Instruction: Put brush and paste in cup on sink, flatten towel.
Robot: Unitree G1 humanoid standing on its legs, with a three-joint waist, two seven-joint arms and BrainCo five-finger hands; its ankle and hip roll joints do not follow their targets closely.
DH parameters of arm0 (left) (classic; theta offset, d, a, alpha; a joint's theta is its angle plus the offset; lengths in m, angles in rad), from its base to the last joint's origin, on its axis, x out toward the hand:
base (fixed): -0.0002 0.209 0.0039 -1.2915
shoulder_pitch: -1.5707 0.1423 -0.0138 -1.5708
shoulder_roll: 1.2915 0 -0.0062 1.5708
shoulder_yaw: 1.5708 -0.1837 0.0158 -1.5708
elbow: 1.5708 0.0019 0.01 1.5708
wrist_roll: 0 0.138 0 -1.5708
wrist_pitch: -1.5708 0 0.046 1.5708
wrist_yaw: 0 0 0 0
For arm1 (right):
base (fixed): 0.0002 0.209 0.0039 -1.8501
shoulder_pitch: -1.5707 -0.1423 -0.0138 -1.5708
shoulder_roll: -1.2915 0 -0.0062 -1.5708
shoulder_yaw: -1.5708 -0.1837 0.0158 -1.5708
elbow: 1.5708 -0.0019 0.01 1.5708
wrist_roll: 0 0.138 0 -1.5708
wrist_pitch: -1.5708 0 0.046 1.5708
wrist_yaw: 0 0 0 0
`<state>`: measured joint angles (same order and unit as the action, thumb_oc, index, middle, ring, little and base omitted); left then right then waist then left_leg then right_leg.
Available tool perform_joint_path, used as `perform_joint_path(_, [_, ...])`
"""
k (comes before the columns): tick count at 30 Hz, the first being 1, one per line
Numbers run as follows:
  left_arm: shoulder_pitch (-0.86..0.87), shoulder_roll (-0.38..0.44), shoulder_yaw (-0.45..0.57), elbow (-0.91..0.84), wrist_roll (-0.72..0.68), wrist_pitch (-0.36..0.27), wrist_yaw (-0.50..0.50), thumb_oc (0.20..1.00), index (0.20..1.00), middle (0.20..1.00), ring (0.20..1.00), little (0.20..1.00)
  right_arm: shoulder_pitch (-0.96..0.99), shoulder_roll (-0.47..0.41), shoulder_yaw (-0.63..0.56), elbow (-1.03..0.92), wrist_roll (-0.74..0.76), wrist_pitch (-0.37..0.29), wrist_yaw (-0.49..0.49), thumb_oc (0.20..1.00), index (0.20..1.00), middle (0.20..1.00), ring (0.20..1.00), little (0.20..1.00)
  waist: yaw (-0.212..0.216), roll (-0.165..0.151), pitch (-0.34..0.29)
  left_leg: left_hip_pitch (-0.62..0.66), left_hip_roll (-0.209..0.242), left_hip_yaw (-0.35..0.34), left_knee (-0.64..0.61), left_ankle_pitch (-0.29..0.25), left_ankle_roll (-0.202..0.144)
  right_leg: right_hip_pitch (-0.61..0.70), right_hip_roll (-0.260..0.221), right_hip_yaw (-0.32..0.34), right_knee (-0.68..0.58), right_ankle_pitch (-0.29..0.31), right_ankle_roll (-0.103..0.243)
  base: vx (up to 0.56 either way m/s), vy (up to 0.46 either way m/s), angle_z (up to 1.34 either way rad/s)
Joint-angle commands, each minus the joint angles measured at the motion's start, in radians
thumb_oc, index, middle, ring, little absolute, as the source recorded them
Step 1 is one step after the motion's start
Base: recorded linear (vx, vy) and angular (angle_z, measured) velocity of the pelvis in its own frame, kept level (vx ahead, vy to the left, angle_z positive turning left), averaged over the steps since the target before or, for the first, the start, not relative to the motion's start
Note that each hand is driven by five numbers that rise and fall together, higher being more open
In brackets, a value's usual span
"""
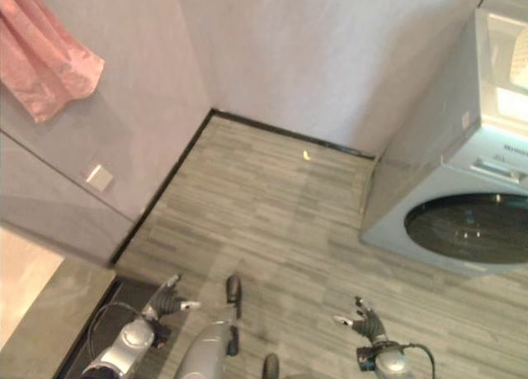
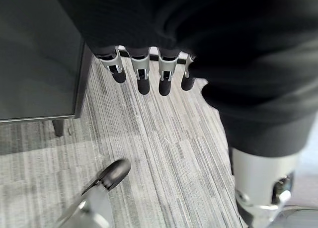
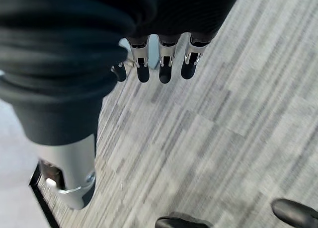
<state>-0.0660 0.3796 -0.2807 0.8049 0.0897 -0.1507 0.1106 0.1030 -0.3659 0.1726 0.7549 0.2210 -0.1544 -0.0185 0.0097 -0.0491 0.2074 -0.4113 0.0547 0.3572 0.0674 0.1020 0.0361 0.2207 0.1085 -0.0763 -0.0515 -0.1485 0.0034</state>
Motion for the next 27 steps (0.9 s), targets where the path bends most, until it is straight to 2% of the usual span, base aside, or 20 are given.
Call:
perform_joint_path(1, [-0.037,0.036,0.011,-0.042,0.025,-0.027,0.028,1.0,1.0,1.0,1.0,1.0,0.06,0.005,-0.046,-0.075,0.044,-0.035,-0.01,1.0,1.0,1.0,1.0,1.0,0.0,-0.011,-0.047,0.038,0.057,-0.033,0.042,0.088,-0.091,-0.066,-0.177,0.014,0.178,0.029,0.116,0.53,0.433,-0.31])
perform_joint_path(2, [-0.031,0.037,0.023,-0.04,0.009,-0.028,0.031,1.0,1.0,1.0,1.0,1.0,0.068,0.029,-0.05,-0.073,0.055,-0.033,-0.002,1.0,1.0,1.0,1.0,1.0,0.0,-0.037,-0.061,0.052,0.031,-0.005,0.092,0.017,-0.054,-0.079,-0.232,0.042,0.28,0.161,0.151,0.53,0.443,-0.26])
perform_joint_path(3, [-0.026,0.038,0.023,-0.04,0.001,-0.028,0.029,1.0,1.0,1.0,1.0,1.0,0.072,0.032,-0.048,-0.064,0.054,-0.031,0.005,1.0,1.0,1.0,1.0,1.0,0.003,-0.037,-0.064,0.067,0.021,-0.007,0.095,-0.003,-0.039,-0.104,-0.246,0.044,0.35,0.203,0.155,0.51,0.478,-0.25])
perform_joint_path(4, [-0.02,0.04,0.028,-0.051,-0.009,-0.026,0.027,1.0,1.0,1.0,1.0,1.0,0.071,0.033,-0.045,-0.068,0.051,-0.031,0.008,1.0,1.0,1.0,1.0,1.0,0.007,-0.039,-0.065,0.082,0.001,-0.011,0.094,-0.025,-0.024,-0.133,-0.258,0.051,0.42,0.274,0.161,0.31,0.34,-0.31])
perform_joint_path(6, [-0.021,0.05,0.022,-0.07,-0.013,-0.025,0.02,1.0,1.0,1.0,1.0,1.0,0.063,0.033,-0.042,-0.089,0.056,-0.029,0.003,1.0,1.0,1.0,1.0,1.0,0.002,-0.024,-0.046,0.123,-0.025,-0.037,0.081,-0.047,0.0,-0.201,-0.251,0.056,0.549,0.342,0.155,0.3,0.34,-0.29])
perform_joint_path(7, [-0.022,0.057,0.016,-0.075,-0.005,-0.027,0.014,1.0,1.0,1.0,1.0,1.0,0.06,0.036,-0.041,-0.098,0.06,-0.031,0.003,1.0,1.0,1.0,1.0,1.0,-0.002,-0.018,-0.042,0.143,-0.039,-0.047,0.078,-0.07,0.012,-0.218,-0.248,0.055,0.578,0.351,0.15,0.21,0.208,0.15])
perform_joint_path(8, [-0.022,0.057,0.016,-0.075,-0.005,-0.027,0.014,1.0,1.0,1.0,1.0,1.0,0.06,0.035,-0.041,-0.098,0.06,-0.031,0.003,1.0,1.0,1.0,1.0,1.0,0.0,-0.015,-0.043,0.141,-0.035,-0.047,0.077,-0.068,0.011,-0.22,-0.245,0.056,0.575,0.355,0.149,0.23,0.167,0.48])
perform_joint_path(9, [-0.025,0.063,0.013,-0.087,-0.004,-0.024,0.015,1.0,1.0,1.0,1.0,1.0,0.057,0.033,-0.037,-0.119,0.063,-0.032,0.005,1.0,1.0,1.0,1.0,1.0,-0.015,-0.003,-0.035,0.172,-0.044,-0.072,0.058,-0.076,0.018,-0.282,-0.205,0.076,0.61,0.317,0.142,0.3,0.234,0.67])
perform_joint_path(10, [-0.041,0.06,0.014,-0.052,-0.005,-0.024,0.028,1.0,1.0,1.0,1.0,1.0,0.06,0.039,-0.022,-0.134,0.066,-0.035,0.015,1.0,1.0,1.0,1.0,1.0,-0.034,0.013,-0.021,0.238,-0.054,-0.097,0.012,-0.08,0.018,-0.391,-0.168,0.037,0.572,0.221,0.123,0.31,0.233,0.54])
perform_joint_path(11, [-0.042,0.06,0.013,-0.051,-0.005,-0.025,0.028,1.0,1.0,1.0,1.0,1.0,0.06,0.039,-0.022,-0.134,0.066,-0.035,0.015,1.0,1.0,1.0,1.0,1.0,-0.039,0.012,-0.018,0.242,-0.058,-0.102,0.01,-0.08,0.018,-0.386,-0.171,0.032,0.573,0.217,0.123,0.44,0.211,0.51])
perform_joint_path(12, [-0.043,0.052,0.018,-0.027,-0.015,-0.023,0.032,1.0,1.0,1.0,1.0,1.0,0.058,0.027,-0.008,-0.149,0.045,-0.039,0.016,1.0,1.0,1.0,1.0,1.0,-0.057,0.021,-0.006,0.301,-0.071,-0.141,-0.015,-0.09,0.005,-0.455,-0.14,-0.014,0.486,0.135,0.105,0.24,0.046,0.55])
perform_joint_path(13, [-0.043,0.051,0.019,-0.026,-0.015,-0.023,0.032,1.0,1.0,1.0,1.0,1.0,0.058,0.027,-0.008,-0.149,0.045,-0.039,0.016,1.0,1.0,1.0,1.0,1.0,-0.059,0.022,-0.006,0.3,-0.07,-0.143,-0.015,-0.088,0.005,-0.454,-0.139,-0.017,0.483,0.138,0.104,0.54,0.009,0.9])
perform_joint_path(14, [-0.048,0.042,0.02,-0.006,-0.024,-0.024,0.029,1.0,1.0,1.0,1.0,1.0,0.072,0.017,-0.009,-0.157,0.043,-0.043,0.016,1.0,1.0,1.0,1.0,1.0,-0.091,0.007,0.008,0.357,-0.112,-0.218,-0.021,-0.113,-0.005,-0.517,-0.062,0.063,0.314,0.154,0.118,0.41,-0.045,1.05])
perform_joint_path(15, [-0.051,0.033,0.011,0.005,-0.021,-0.028,0.019,1.0,1.0,1.0,1.0,1.0,0.079,0.018,-0.009,-0.156,0.048,-0.04,0.016,1.0,1.0,1.0,1.0,1.0,-0.096,0.001,0.008,0.375,-0.123,-0.241,-0.024,-0.123,-0.009,-0.509,-0.069,0.069,0.27,0.176,0.124,0.53,-0.062,1.1])
perform_joint_path(16, [-0.057,0.031,0.007,0.016,-0.013,-0.027,0.019,1.0,1.0,1.0,1.0,1.0,0.086,0.013,-0.013,-0.163,0.047,-0.04,0.013,1.0,1.0,1.0,1.0,1.0,-0.11,-0.004,0.008,0.389,-0.134,-0.267,-0.022,-0.132,-0.009,-0.52,-0.056,0.115,0.228,0.191,0.13,0.24,-0.021,1.38])
perform_joint_path(17, [-0.058,0.029,0.007,0.017,-0.013,-0.028,0.019,1.0,1.0,1.0,1.0,1.0,0.086,0.013,-0.013,-0.163,0.047,-0.04,0.013,1.0,1.0,1.0,1.0,1.0,-0.114,-0.001,0.013,0.395,-0.132,-0.272,-0.02,-0.136,-0.01,-0.511,-0.055,0.109,0.224,0.19,0.129,0.35,-0.046,1.69])
perform_joint_path(18, [-0.054,0.016,-0.009,0.024,0.002,-0.034,0.006,1.0,1.0,1.0,1.0,1.0,0.118,0.004,-0.027,-0.184,0.036,-0.037,0.022,1.0,1.0,1.0,1.0,1.0,-0.128,-0.003,0.009,0.416,-0.158,-0.333,-0.004,-0.144,-0.016,-0.509,-0.039,0.166,0.229,0.214,0.134,0.31,-0.06,1.82])
perform_joint_path(21, [-0.044,0.003,-0.019,0.03,0.013,-0.033,0.003,1.0,1.0,1.0,1.0,1.0,0.13,0.001,-0.032,-0.189,0.029,-0.039,0.022,1.0,1.0,1.0,1.0,1.0,-0.129,-0.005,0.001,0.41,-0.171,-0.36,0.014,-0.151,-0.019,-0.466,-0.055,0.153,0.2,0.219,0.12,0.24,-0.081,1.81])
perform_joint_path(22, [-0.036,-0.009,-0.019,0.037,0.009,-0.038,0.007,1.0,1.0,1.0,1.0,1.0,0.114,-0.007,-0.026,-0.157,0.011,-0.043,0.018,1.0,1.0,1.0,1.0,1.0,-0.118,0.004,-0.008,0.406,-0.171,-0.373,0.019,-0.144,-0.03,-0.449,-0.055,0.138,0.181,0.222,0.108,0.21,-0.098,1.35])
perform_joint_path(27, [-0.028,-0.01,-0.008,0.019,-0.014,-0.036,0.01,1.0,1.0,1.0,1.0,1.0,0.09,-0.032,-0.014,-0.185,-0.006,-0.043,0.018,1.0,1.0,1.0,1.0,1.0,-0.11,0.015,-0.014,0.387,-0.17,-0.387,0.077,-0.144,-0.056,-0.427,-0.062,0.098,0.163,0.208,0.091,0.16,-0.077,0.48])
